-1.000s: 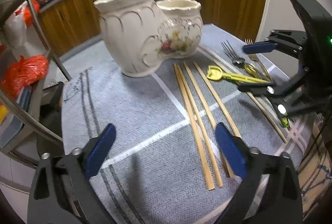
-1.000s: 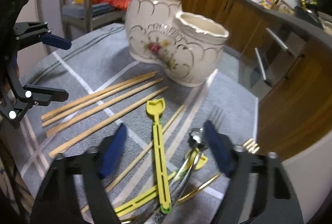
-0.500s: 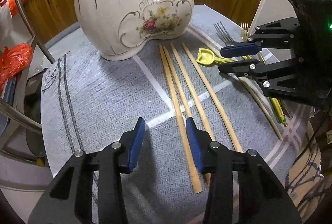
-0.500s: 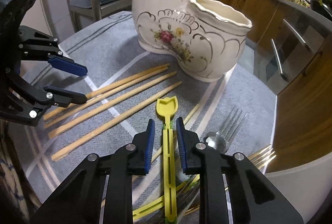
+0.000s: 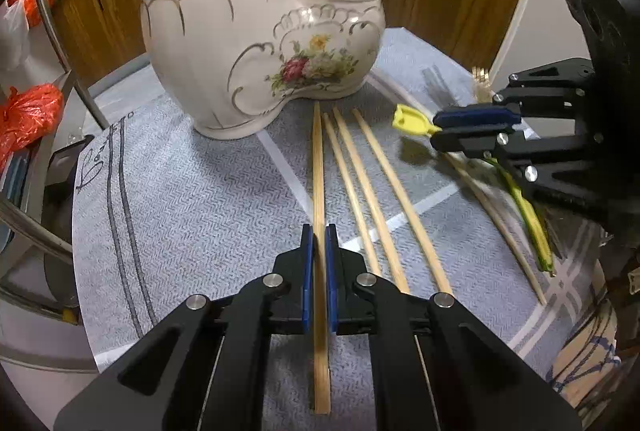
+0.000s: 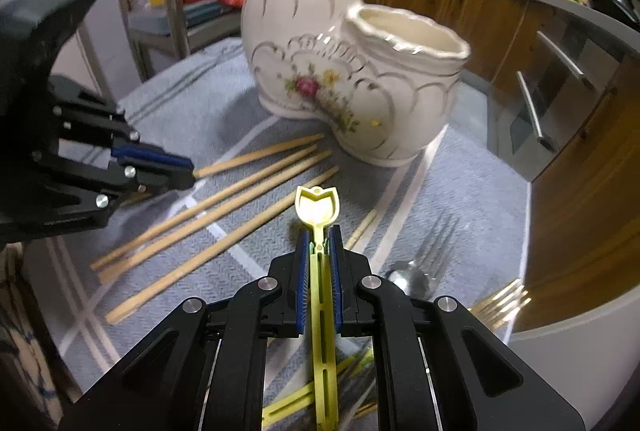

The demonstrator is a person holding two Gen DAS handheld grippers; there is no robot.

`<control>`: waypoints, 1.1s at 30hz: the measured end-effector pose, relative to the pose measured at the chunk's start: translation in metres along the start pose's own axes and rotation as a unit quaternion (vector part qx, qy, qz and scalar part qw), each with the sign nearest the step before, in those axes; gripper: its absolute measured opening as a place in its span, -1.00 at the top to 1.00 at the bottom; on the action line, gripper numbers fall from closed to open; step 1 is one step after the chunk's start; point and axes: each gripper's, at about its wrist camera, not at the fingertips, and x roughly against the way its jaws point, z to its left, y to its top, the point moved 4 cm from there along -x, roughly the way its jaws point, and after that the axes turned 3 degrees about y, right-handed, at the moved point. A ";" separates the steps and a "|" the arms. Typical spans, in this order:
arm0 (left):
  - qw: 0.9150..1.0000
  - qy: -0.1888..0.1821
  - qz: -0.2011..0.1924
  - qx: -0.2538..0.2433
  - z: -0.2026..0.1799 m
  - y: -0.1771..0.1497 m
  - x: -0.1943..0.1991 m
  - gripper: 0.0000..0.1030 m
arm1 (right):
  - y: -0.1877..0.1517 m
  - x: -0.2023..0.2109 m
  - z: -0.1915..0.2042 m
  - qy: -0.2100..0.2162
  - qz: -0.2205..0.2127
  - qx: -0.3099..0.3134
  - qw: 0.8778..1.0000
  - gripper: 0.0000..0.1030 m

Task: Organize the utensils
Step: 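Grasp the yellow plastic utensil with the right tool while the left tool grasps a wooden chopstick, then lift and carry the yellow utensil and chopstick toward the ceramic holder with both tools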

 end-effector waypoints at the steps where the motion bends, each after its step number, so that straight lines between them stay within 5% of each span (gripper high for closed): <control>1: 1.000 -0.001 -0.008 -0.004 0.000 0.000 0.003 0.89 | 0.000 0.004 -0.001 0.002 -0.009 -0.006 1.000 0.79; 11: 0.987 -0.012 -0.145 -0.062 -0.010 0.001 0.067 0.89 | 0.015 0.057 -0.021 0.028 -0.127 -0.062 0.990 0.80; 26: 0.959 -0.016 -0.282 0.028 0.030 0.064 0.133 0.89 | 0.064 0.088 -0.040 0.026 -0.216 -0.095 0.971 0.83; 33: 0.931 -0.036 -0.352 0.091 0.059 0.121 0.133 0.89 | 0.098 0.110 -0.056 0.036 -0.271 -0.135 0.952 0.83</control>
